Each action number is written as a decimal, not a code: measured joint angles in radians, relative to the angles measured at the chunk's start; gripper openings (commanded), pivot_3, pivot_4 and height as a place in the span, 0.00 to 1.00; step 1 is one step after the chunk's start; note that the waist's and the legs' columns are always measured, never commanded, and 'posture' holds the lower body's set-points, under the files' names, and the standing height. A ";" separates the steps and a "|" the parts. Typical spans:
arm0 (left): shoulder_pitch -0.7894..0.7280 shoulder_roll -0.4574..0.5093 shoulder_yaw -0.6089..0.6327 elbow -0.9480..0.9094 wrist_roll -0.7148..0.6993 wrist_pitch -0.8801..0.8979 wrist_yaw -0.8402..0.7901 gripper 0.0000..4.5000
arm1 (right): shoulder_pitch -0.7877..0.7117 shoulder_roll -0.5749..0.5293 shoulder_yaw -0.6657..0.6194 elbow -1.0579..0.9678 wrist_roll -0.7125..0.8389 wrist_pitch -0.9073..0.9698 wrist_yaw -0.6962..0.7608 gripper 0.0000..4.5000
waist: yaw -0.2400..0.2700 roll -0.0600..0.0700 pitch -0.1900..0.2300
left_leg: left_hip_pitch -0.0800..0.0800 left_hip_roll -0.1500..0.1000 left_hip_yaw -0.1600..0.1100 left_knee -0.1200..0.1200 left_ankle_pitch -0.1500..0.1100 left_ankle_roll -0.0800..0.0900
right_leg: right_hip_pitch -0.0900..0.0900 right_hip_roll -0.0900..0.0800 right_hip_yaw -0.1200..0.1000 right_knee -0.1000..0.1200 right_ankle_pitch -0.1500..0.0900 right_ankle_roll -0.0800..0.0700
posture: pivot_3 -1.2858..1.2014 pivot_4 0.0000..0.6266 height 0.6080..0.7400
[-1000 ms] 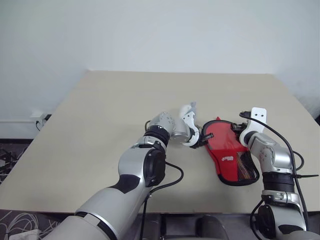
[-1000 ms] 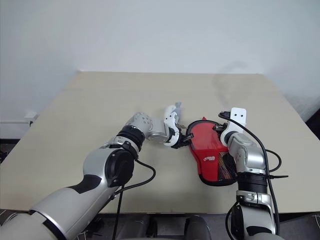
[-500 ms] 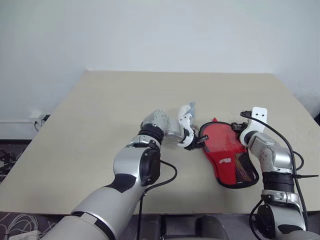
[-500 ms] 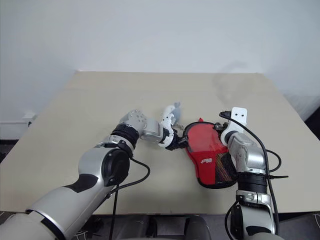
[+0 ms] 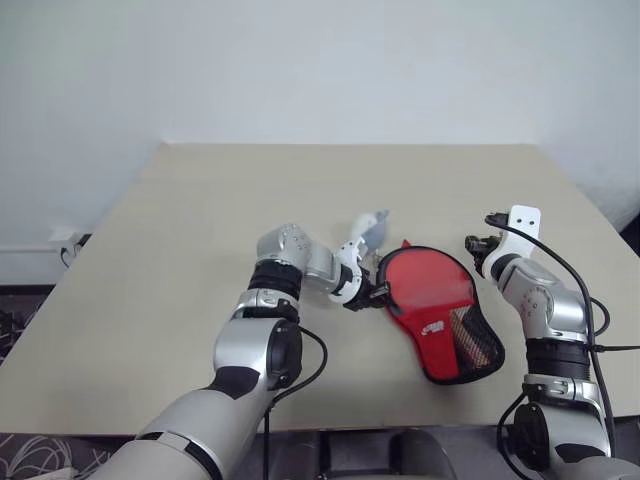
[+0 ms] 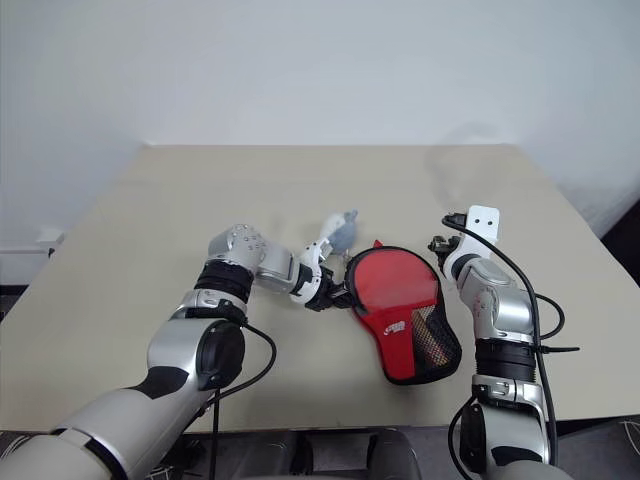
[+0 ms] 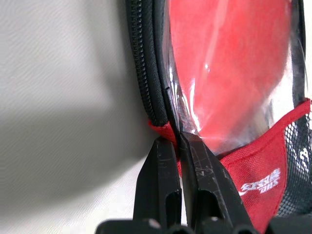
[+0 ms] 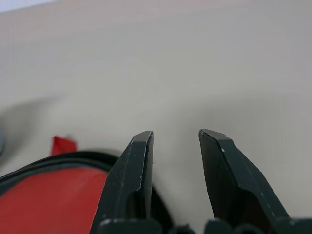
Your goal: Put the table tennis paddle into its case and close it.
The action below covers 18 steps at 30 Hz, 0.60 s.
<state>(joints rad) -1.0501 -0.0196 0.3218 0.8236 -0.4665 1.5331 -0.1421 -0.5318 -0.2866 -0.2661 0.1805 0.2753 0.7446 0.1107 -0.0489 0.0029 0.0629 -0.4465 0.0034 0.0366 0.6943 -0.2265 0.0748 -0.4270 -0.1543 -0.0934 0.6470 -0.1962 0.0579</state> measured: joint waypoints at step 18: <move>0.153 0.339 -0.380 -0.198 -0.349 0.058 -0.154 0.00 | -0.012 -0.001 0.010 0.043 -0.001 -0.011 0.005 0.36 | -0.007 0.000 0.000 | 0.002 0.014 0.001 0.000 0.003 -0.011 | -0.006 0.018 0.006 0.001 0.008 -0.014 | 0.52 0.00 0.61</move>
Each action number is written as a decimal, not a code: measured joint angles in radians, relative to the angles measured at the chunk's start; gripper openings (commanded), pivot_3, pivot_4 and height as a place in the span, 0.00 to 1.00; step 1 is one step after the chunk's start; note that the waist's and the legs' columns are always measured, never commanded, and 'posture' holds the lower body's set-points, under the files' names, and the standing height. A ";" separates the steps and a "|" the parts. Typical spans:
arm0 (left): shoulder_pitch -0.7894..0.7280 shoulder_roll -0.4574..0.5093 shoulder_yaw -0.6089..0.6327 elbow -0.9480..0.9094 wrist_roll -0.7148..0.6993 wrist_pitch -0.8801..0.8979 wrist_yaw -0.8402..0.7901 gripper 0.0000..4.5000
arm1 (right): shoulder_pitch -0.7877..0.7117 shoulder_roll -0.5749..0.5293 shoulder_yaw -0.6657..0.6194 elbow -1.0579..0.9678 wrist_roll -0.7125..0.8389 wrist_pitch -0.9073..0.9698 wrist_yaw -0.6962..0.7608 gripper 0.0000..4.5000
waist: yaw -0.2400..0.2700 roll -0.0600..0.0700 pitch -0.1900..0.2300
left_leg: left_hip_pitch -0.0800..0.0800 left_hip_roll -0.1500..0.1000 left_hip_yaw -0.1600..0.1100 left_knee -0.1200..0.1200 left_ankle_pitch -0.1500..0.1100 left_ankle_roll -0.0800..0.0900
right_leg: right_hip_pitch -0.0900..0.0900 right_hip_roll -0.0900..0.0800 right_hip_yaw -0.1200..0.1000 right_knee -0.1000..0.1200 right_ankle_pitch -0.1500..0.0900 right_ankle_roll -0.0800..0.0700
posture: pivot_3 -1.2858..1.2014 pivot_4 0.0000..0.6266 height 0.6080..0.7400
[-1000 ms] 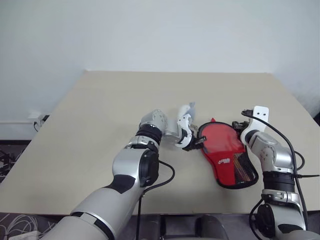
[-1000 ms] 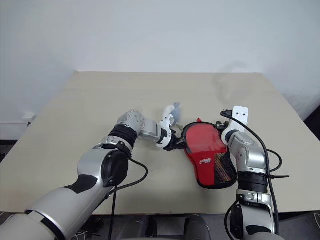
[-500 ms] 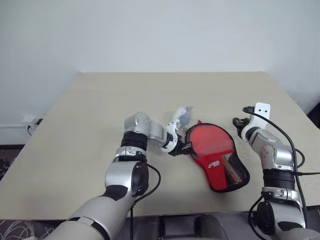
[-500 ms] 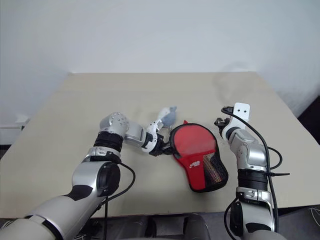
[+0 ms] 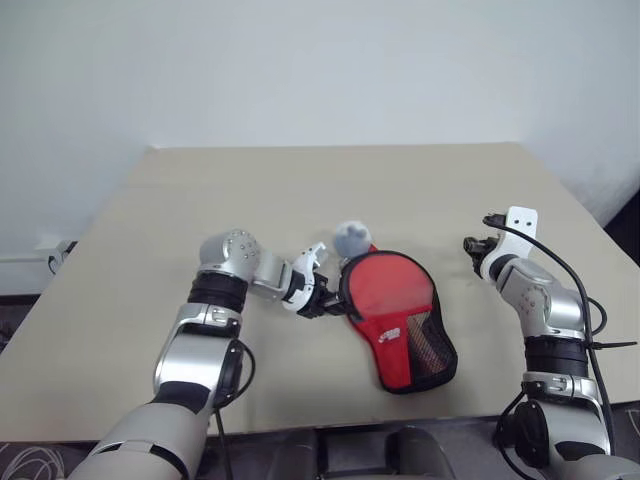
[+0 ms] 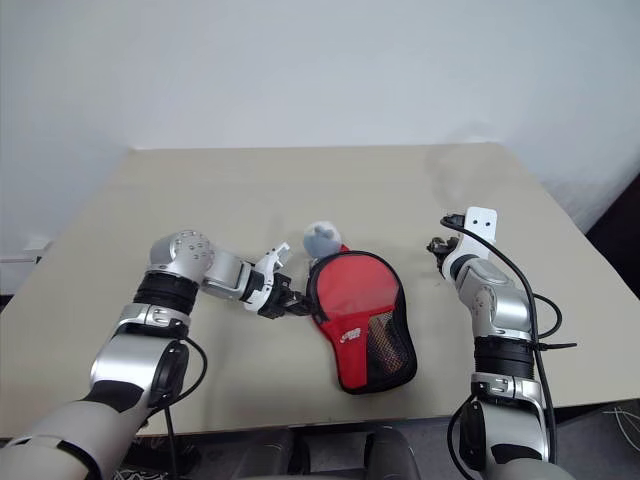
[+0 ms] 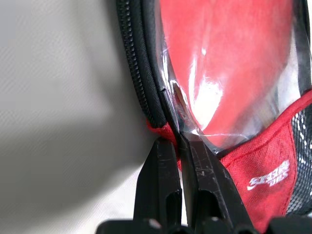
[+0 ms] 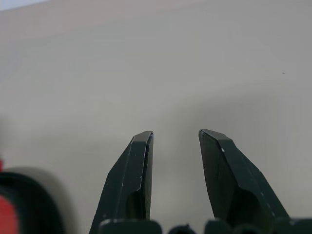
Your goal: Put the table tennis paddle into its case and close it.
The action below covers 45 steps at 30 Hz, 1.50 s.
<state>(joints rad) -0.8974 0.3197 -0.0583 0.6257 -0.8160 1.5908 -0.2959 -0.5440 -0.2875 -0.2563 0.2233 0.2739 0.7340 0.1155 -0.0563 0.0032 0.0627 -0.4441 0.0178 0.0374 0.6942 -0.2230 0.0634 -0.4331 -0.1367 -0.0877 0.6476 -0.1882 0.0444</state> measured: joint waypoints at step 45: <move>0.052 0.294 -0.232 -0.153 -0.580 0.016 0.322 0.10 | -0.023 0.003 0.046 0.067 -0.002 -0.036 0.030 0.36 | 0.002 -0.001 0.000 | -0.001 -0.003 0.008 0.000 0.001 -0.001 | -0.011 0.003 0.017 0.008 -0.001 -0.003 | 0.52 0.00 0.61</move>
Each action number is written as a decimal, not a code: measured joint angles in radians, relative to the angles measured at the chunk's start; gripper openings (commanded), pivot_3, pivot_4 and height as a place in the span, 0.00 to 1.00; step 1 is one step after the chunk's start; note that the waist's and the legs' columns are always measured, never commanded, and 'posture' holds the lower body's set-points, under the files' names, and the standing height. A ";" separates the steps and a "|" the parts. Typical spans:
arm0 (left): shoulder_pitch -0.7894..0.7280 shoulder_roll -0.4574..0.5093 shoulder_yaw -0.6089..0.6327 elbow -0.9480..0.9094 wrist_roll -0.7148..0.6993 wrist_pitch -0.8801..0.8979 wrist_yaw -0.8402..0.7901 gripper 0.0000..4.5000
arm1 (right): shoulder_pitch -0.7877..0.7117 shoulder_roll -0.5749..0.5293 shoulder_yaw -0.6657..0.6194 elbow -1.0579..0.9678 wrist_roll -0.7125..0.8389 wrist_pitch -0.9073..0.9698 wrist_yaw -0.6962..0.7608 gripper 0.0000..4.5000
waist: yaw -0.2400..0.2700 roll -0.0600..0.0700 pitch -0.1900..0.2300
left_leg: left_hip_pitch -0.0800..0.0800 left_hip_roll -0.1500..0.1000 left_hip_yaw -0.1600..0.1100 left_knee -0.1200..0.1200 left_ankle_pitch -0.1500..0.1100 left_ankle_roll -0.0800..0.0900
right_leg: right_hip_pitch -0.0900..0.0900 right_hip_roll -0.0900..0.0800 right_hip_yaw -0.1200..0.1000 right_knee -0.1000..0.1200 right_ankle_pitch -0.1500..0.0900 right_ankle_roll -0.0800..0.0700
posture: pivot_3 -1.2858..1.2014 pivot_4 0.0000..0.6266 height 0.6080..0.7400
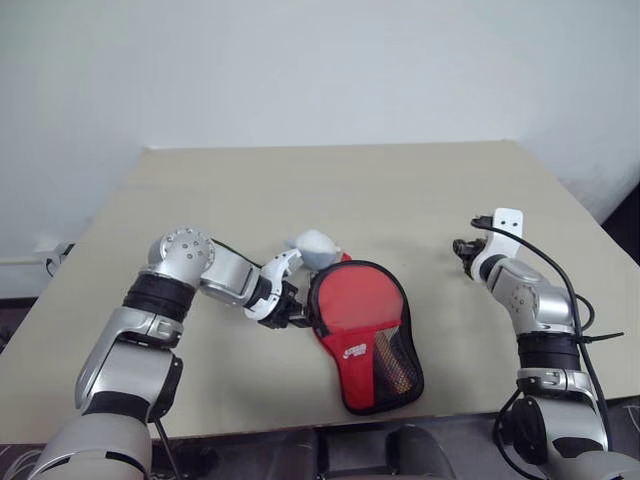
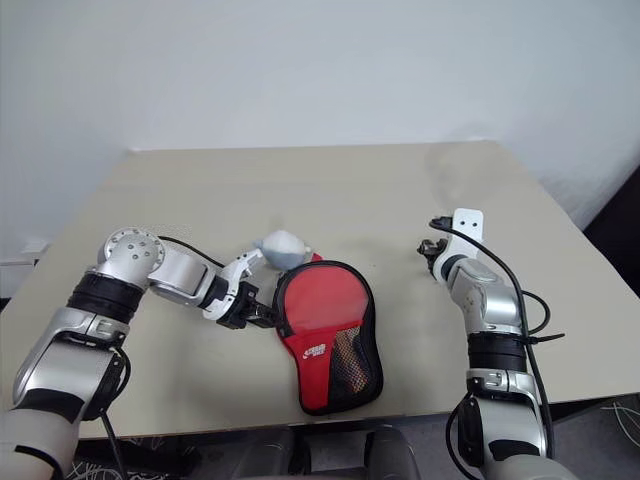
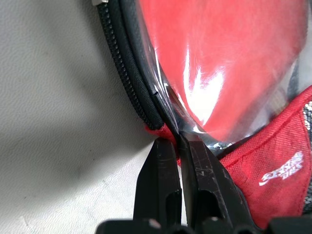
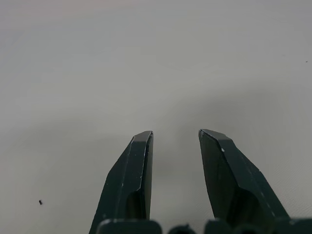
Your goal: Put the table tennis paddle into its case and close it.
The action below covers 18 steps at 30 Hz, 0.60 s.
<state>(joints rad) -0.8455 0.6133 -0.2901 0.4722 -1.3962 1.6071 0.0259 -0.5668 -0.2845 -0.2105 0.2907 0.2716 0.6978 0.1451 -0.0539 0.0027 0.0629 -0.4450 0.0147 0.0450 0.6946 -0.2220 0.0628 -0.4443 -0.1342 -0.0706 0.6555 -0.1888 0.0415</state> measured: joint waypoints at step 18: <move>-0.046 0.048 -0.001 -0.081 0.190 -0.005 -0.118 0.73 | 0.000 0.000 0.002 0.000 0.000 -0.004 0.007 0.36 | 0.007 0.000 0.000 | 0.001 0.000 -0.001 0.000 0.002 -0.002 | -0.001 0.001 0.000 0.000 0.000 -0.001 | 0.52 0.00 0.61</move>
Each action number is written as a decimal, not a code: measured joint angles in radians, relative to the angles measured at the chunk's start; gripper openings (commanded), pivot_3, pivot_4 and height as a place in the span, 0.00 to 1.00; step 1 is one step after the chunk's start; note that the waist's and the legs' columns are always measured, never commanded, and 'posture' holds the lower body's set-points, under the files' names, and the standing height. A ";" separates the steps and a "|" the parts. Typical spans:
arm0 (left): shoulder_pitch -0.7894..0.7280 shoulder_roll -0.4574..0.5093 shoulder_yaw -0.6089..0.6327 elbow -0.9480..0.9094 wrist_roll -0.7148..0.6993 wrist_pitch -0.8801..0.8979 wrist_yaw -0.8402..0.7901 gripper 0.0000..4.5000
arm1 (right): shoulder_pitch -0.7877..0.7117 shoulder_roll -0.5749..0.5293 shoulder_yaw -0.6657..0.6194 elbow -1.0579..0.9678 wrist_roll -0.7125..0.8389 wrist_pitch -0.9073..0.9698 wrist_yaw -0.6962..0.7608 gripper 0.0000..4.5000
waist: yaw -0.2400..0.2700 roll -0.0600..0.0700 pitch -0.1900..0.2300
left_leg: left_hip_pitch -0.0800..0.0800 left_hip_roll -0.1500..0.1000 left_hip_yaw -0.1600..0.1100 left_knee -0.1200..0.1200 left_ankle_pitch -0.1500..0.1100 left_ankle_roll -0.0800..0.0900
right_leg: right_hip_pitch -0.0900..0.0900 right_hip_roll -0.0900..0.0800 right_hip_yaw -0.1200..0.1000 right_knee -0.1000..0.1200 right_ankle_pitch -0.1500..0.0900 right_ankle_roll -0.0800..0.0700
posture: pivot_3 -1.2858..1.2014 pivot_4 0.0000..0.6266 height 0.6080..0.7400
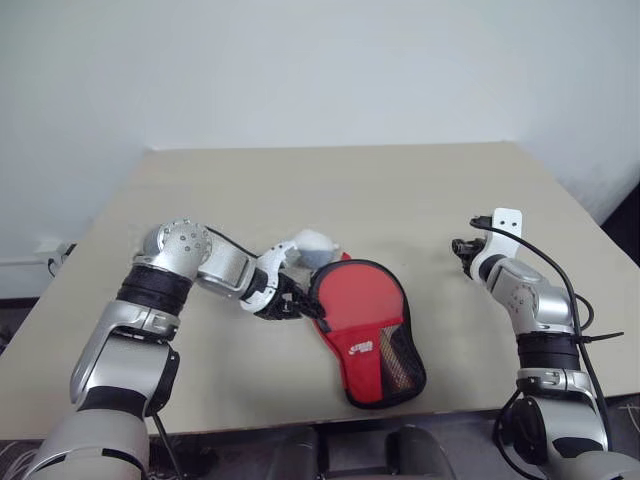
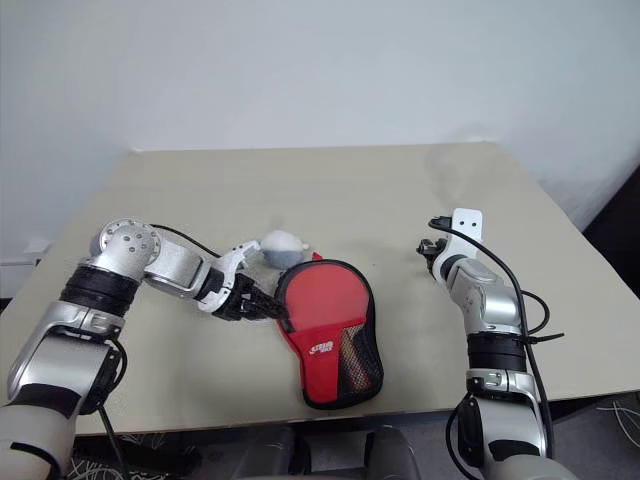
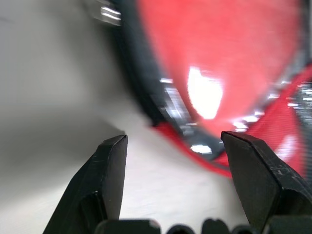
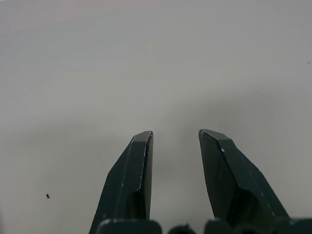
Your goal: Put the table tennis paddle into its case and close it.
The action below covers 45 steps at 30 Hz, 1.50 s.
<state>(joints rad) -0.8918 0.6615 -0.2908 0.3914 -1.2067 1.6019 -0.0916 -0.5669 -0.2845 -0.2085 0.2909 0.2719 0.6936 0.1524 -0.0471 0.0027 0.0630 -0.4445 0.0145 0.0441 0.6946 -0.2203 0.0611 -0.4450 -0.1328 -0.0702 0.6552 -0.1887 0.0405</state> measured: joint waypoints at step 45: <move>0.293 -0.236 -0.197 -0.388 0.882 -0.790 -0.487 0.73 | -0.095 -0.044 0.071 0.008 0.026 -0.019 0.176 0.36 | 0.029 0.000 0.000 | -0.002 -0.001 0.001 -0.004 0.002 0.004 | 0.001 0.000 0.001 -0.010 0.000 0.000 | 0.52 0.00 0.61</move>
<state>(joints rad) -0.5983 0.4255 -0.4874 0.0030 -0.3243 0.8123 -0.5788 -0.6622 -0.3290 -0.1375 0.2990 0.2979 0.6743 0.3281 -0.0185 0.0029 0.0635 -0.4470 0.0130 0.0447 0.6907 -0.2181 0.0650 -0.4435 -0.1325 -0.0692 0.6455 -0.1885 0.0406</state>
